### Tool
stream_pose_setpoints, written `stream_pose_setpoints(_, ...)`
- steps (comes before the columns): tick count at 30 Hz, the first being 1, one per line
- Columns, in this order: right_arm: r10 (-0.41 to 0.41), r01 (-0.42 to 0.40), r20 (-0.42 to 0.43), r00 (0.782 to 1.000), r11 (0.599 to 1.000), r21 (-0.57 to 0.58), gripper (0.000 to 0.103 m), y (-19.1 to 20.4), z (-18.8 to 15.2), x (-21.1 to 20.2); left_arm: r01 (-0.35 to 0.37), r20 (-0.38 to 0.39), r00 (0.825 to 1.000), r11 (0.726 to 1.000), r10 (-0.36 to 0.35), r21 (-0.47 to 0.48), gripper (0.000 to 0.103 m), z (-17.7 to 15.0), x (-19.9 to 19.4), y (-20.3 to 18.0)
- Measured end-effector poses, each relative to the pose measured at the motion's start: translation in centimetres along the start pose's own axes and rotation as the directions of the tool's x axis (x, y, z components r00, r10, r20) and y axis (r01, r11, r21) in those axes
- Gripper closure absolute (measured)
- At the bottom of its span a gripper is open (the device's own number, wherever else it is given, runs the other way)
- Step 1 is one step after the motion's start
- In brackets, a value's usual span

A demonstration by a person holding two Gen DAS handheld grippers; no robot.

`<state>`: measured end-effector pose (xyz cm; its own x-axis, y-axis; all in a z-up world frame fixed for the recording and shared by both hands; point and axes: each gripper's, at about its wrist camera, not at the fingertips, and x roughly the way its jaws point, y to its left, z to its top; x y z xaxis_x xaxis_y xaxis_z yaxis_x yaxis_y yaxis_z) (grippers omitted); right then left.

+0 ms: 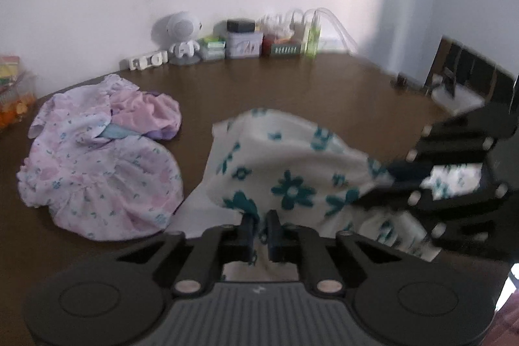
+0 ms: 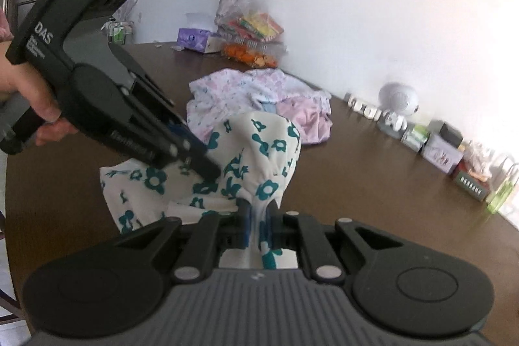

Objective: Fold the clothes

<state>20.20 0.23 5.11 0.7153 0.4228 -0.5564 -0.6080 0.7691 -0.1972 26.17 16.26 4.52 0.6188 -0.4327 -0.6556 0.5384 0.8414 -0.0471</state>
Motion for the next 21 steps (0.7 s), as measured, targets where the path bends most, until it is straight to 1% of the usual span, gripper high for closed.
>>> stream_pose_setpoints(3, 0.011, -0.011, -0.003, 1.0, 1.0, 0.024, 0.094, -0.6, -0.3, 0.3, 0.001, 0.05, 0.999, 1.0, -0.001, 0.0, 0.1, 0.4, -0.4, -0.1)
stream_pose_setpoints(8, 0.02, -0.02, 0.015, 1.0, 0.999, 0.047, 0.093, -1.1, -0.6, 0.2, 0.001, 0.076, 0.997, 1.0, -0.002, 0.017, 0.099, 1.6, -0.4, -0.2)
stream_pose_setpoints(10, 0.045, -0.045, 0.008, 0.999, 0.996, 0.075, 0.086, -1.4, -0.8, 0.4, -0.006, 0.074, 0.997, 1.0, 0.005, 0.018, 0.099, 1.7, -0.2, -0.2)
stream_pose_setpoints(12, 0.066, -0.066, 0.001, 0.998, 0.993, 0.099, 0.066, -1.7, -0.8, 0.6, -0.025, 0.076, 0.997, 0.999, 0.023, 0.032, 0.099, 1.7, 0.1, -0.3)
stream_pose_setpoints(14, 0.09, -0.089, 0.0, 0.996, 0.99, 0.109, 0.06, -1.8, -0.8, 0.8, -0.037, 0.106, 0.994, 0.998, 0.032, 0.051, 0.1, 1.8, 0.0, -0.6)
stream_pose_setpoints(16, 0.129, -0.126, -0.015, 0.992, 0.985, 0.122, 0.051, -2.0, -0.5, 1.2, -0.04, 0.139, 0.99, 0.997, 0.03, 0.069, 0.1, 2.2, -0.3, -0.9)
stream_pose_setpoints(17, 0.149, -0.145, -0.025, 0.988, 0.981, 0.126, 0.043, -2.0, -0.3, 1.4, -0.035, 0.157, 0.987, 0.996, 0.023, 0.078, 0.1, 2.5, -0.5, -1.1)
stream_pose_setpoints(18, 0.158, -0.153, -0.037, 0.987, 0.982, 0.114, 0.038, -2.0, -0.1, 1.5, -0.031, 0.174, 0.985, 0.996, 0.015, 0.086, 0.1, 2.8, -0.7, -1.3)
stream_pose_setpoints(21, 0.113, -0.111, -0.079, 0.99, 0.993, 0.032, 0.036, -1.1, 0.2, 2.3, -0.027, 0.195, 0.981, 0.992, 0.003, 0.12, 0.1, 4.0, -1.2, -2.2)
